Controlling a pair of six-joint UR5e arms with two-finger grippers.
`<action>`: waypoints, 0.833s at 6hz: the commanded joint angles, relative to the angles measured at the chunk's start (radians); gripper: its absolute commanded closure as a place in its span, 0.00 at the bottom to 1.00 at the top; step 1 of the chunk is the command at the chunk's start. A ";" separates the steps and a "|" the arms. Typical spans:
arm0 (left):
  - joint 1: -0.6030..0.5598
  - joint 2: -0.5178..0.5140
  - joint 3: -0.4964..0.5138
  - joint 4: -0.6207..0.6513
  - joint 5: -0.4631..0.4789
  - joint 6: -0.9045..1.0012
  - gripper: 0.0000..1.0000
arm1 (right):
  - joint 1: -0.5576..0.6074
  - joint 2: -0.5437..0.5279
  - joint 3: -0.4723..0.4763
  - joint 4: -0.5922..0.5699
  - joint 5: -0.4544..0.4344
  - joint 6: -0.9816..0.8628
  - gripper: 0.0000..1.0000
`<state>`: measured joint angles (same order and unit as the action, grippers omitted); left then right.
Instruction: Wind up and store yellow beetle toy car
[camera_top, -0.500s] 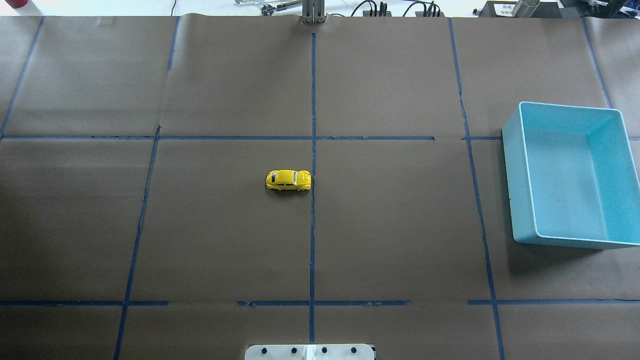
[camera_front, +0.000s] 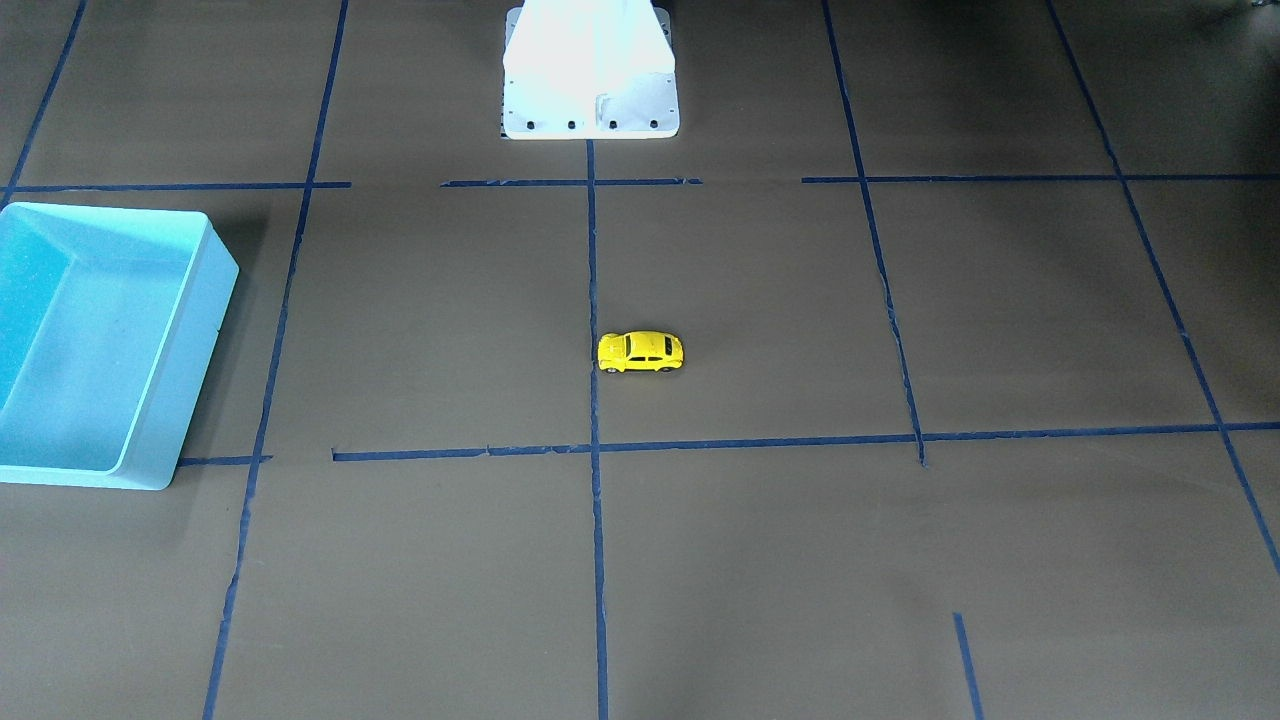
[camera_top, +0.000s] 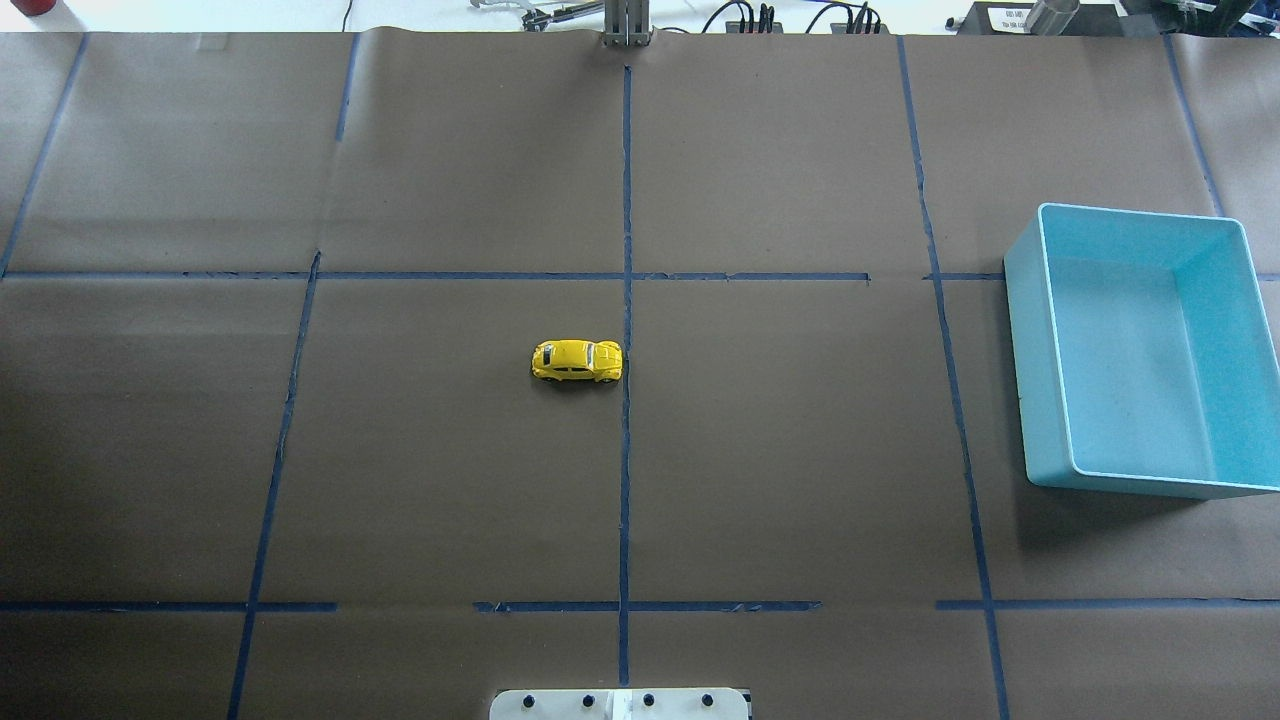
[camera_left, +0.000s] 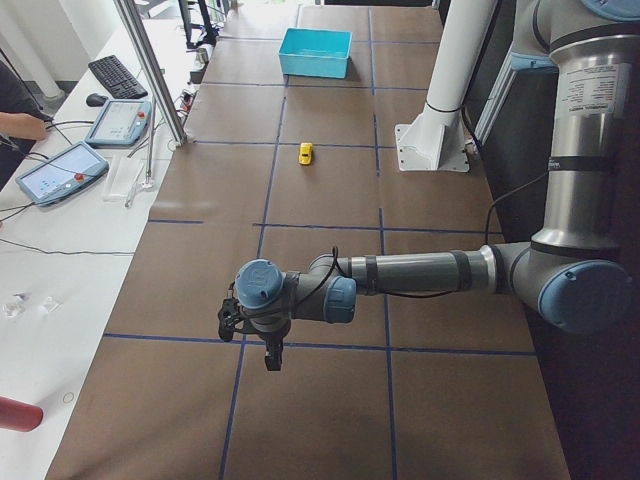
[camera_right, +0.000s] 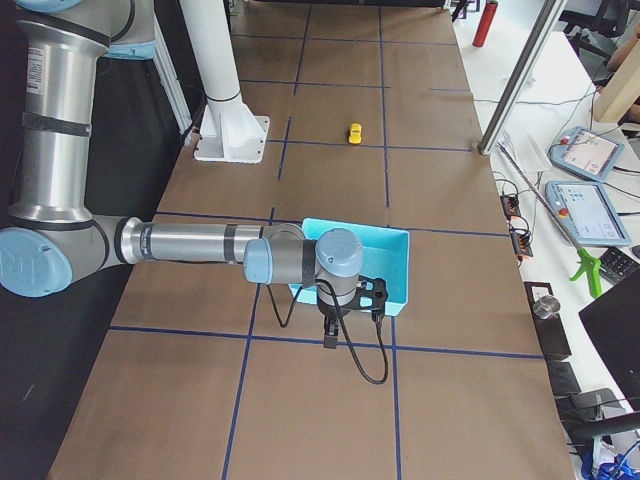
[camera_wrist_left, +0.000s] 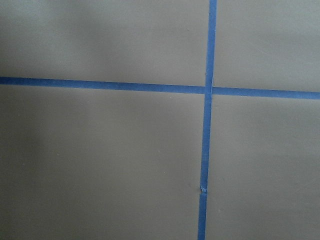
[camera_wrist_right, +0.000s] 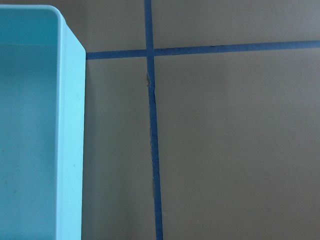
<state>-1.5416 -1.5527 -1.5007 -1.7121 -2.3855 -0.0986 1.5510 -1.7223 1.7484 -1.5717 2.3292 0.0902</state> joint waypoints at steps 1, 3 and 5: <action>0.002 -0.003 -0.006 -0.004 -0.004 -0.001 0.00 | 0.001 0.018 -0.012 -0.001 0.001 0.003 0.00; 0.023 -0.010 0.004 -0.004 0.002 -0.004 0.00 | 0.001 0.017 -0.020 0.001 -0.001 0.003 0.00; 0.034 -0.030 -0.007 -0.017 -0.006 0.000 0.00 | 0.001 0.013 -0.021 0.007 -0.023 -0.001 0.00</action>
<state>-1.5138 -1.5733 -1.5047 -1.7192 -2.3858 -0.1013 1.5523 -1.7086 1.7280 -1.5675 2.3167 0.0914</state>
